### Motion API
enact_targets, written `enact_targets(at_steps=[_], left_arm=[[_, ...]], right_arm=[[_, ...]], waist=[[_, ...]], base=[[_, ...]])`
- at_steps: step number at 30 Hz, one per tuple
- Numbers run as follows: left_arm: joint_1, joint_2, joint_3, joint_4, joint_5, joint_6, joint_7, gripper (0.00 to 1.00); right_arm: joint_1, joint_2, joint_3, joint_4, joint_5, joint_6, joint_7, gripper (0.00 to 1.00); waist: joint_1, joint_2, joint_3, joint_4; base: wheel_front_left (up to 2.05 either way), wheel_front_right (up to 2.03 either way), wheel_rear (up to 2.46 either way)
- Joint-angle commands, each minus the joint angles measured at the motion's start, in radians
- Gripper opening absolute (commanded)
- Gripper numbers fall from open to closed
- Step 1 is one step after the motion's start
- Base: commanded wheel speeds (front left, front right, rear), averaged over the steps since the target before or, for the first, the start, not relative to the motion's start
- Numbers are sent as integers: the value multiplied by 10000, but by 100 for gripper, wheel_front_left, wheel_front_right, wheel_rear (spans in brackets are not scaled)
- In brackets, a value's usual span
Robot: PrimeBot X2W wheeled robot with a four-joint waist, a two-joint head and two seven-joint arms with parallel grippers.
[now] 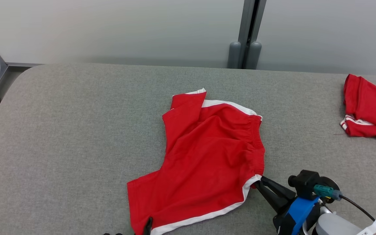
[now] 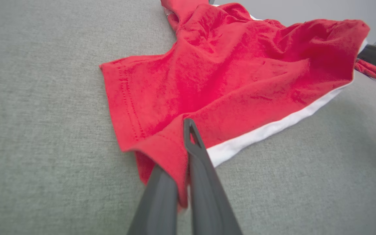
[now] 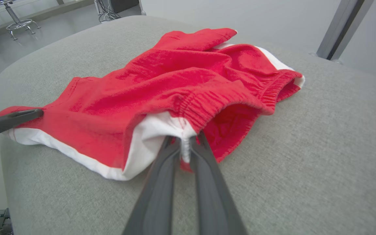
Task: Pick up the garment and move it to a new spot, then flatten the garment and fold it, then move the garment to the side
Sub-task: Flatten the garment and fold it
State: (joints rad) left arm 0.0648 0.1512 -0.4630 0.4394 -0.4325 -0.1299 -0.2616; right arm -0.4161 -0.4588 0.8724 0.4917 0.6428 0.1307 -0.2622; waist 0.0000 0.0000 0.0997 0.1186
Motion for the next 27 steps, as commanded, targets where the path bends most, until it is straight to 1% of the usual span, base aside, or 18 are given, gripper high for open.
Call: enact_targets(at_steps=[1, 5, 8, 13, 14, 15, 17, 20, 23, 27], left_arm=[[-163, 9, 117, -88, -74, -12, -46, 0], [-231, 0, 571, -536, -201, -12, -44, 0], [-524, 154, 734, -1004, -266, -12, -46, 0], [-1948, 693, 888, -1514, -674, -12, -46, 0], [-2395, 851, 906, -1561, -727, -12, -46, 0], [-3432, 1065, 871, -1529, -994, -12, -44, 0], [-4590, 1367, 761, -1228, -1301, -12, -44, 0], [-6579, 1677, 643, -621, -1925, -12, 17, 0], [-8562, 1843, 464, 52, -2619, -12, 245, 0], [-11049, 1997, 146, 848, -3167, -12, 540, 0]], right_arm=[[218, -134, -72, -160, 19, 1, -33, 0], [387, -200, -473, -874, 118, 1, -33, 0], [295, -202, -794, -1366, 170, 1, -31, 0], [-570, -134, -1406, -1919, 112, 1, -33, 0], [-839, -106, -1520, -1919, 90, 1, -33, 0], [-1517, -19, -1689, -1721, 44, 1, -33, 0], [-2359, 135, -1670, -1463, -29, 1, -31, 0], [-3881, 440, -1642, -788, 158, 1, -33, 0], [-5566, 775, -1470, 42, 390, 1, -33, 0], [-7701, 1141, -1258, 1016, 709, 1, -31, 0]], waist=[[0, 0, -44, -48], [0, 0, -55, -211], [0, 0, 25, -329], [0, 0, 381, -445], [0, 0, 513, -477], [0, 0, 792, -531], [0, 0, 1128, -627], [0, 0, 1730, -870], [0, 0, 2302, -1102], [0, 0, 2982, -1364]], base=[[0, 0, 0], [0, 0, 0], [0, 0, 0], [0, 0, 0], [0, 0, 0], [0, 0, 0], [0, 0, 0], [0, 0, 0], [0, 0, 0], [0, 0, 0]])
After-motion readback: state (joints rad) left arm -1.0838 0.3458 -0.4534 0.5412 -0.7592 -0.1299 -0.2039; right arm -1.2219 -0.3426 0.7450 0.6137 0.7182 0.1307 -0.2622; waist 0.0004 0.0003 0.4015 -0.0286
